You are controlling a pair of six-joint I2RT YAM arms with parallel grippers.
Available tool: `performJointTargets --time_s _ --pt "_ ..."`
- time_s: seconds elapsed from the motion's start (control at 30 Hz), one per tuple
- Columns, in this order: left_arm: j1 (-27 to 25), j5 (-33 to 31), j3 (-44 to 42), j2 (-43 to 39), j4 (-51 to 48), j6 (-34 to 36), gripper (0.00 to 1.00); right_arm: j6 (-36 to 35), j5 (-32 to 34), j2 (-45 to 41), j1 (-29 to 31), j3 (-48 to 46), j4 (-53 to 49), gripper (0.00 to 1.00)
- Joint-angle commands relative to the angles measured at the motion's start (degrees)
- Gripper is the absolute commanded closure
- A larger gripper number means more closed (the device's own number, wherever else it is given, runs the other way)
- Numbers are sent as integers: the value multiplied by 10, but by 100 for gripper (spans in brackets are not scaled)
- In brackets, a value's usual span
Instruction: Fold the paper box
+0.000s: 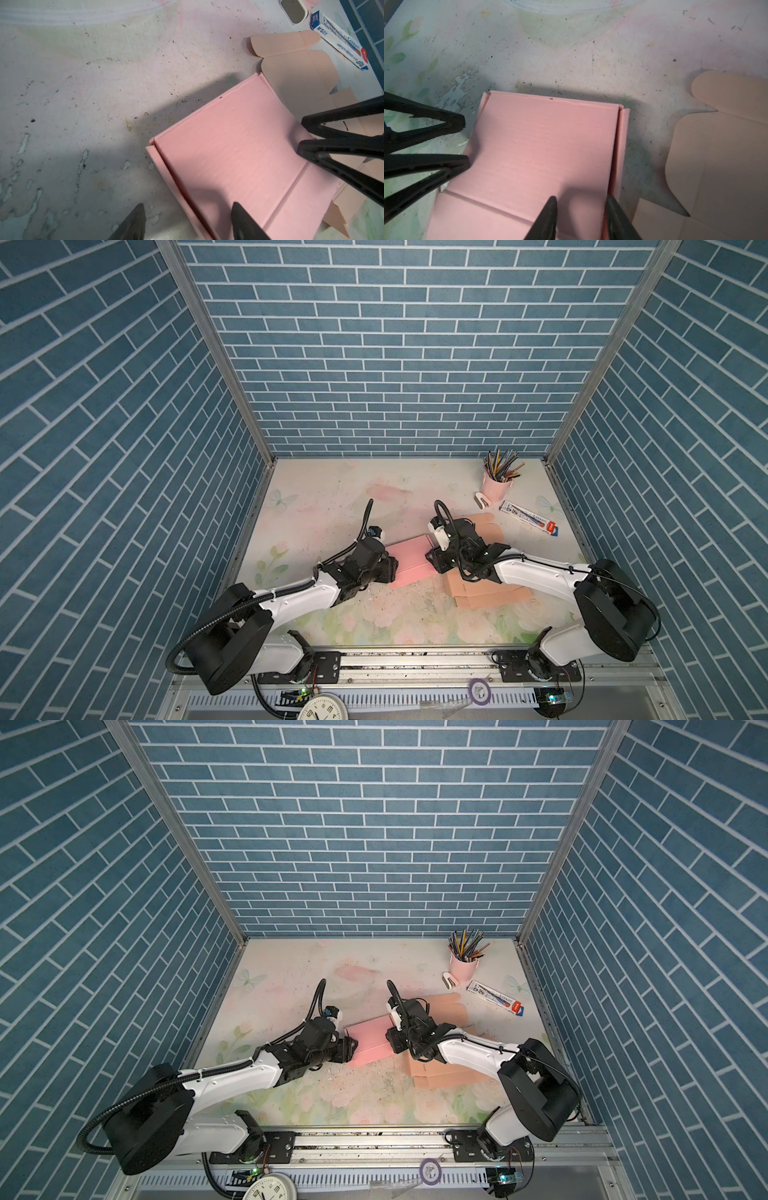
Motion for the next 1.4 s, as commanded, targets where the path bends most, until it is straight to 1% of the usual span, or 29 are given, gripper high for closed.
performJointTargets --time_s 0.0,0.23,0.43,0.73,0.83,0.97,1.17,1.27,1.37 --pt "8 1 -11 8 17 4 35 16 7 9 4 -7 -4 60" --pt "20 3 -20 14 27 8 38 19 5 21 4 -4 -2 59" --pt "41 10 -36 7 36 12 41 27 -7 37 11 3 4 60" --pt "80 26 -56 -13 37 21 43 39 -5 66 52 36 -5 60" --pt "92 28 -62 -25 32 26 43 48 9 51 69 42 -14 60" --pt "112 33 -71 -38 28 33 43 60 23 21 77 42 -30 59" --pt "117 37 -75 -51 22 38 43 73 57 -36 75 23 -46 53" --pt "117 39 -77 -54 22 38 43 79 47 -41 57 12 -37 52" --pt "117 48 -78 -60 23 37 43 82 16 -38 37 -3 -8 52"
